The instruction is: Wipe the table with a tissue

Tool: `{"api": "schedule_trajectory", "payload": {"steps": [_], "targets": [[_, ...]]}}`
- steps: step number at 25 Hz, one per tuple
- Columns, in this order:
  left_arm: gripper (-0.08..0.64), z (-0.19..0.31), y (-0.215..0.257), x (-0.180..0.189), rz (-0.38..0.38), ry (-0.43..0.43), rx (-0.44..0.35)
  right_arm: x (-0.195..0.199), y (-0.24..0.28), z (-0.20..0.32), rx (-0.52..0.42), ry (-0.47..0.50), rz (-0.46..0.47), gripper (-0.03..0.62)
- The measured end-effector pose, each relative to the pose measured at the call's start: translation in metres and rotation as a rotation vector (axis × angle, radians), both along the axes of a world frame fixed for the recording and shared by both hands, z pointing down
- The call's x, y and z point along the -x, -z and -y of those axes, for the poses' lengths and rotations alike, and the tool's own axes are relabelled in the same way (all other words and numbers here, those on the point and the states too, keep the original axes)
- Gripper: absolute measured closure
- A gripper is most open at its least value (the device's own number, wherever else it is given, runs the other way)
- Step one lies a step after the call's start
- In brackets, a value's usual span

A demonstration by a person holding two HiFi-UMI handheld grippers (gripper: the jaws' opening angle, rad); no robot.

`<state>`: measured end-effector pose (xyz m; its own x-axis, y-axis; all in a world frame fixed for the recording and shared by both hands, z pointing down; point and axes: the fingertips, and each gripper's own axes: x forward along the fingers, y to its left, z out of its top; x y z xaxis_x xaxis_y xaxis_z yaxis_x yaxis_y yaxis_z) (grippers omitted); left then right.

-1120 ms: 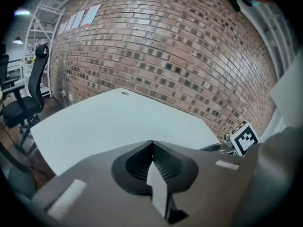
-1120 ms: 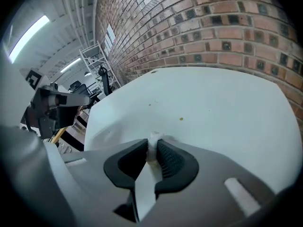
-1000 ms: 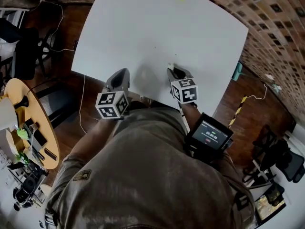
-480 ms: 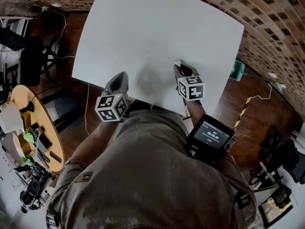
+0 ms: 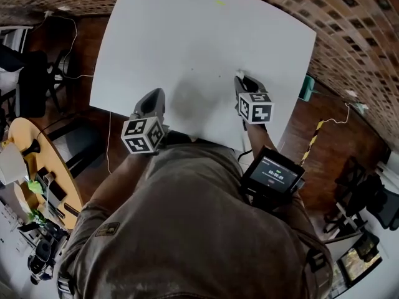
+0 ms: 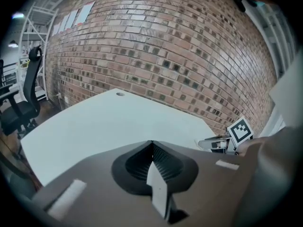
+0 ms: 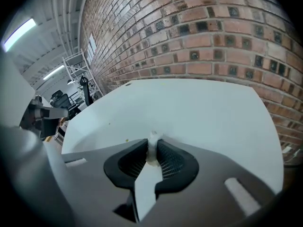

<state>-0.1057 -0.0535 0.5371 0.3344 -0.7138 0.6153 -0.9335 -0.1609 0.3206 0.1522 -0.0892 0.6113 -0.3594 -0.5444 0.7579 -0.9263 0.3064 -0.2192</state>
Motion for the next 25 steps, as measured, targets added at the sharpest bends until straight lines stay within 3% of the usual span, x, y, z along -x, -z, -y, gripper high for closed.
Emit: {"api": "schedule_trajectory", "payload": {"steps": [8, 25], "targets": [[0.558, 0.003, -0.005, 0.028, -0.019, 0.036, 0.012, 0.023, -0.009, 0.006, 0.025, 0.046, -0.047, 0.52], [0.558, -0.004, 0.003, 0.036, -0.017, 0.059, -0.005, 0.091, -0.009, -0.026, 0.055, 0.24, 0.016, 0.52]]}}
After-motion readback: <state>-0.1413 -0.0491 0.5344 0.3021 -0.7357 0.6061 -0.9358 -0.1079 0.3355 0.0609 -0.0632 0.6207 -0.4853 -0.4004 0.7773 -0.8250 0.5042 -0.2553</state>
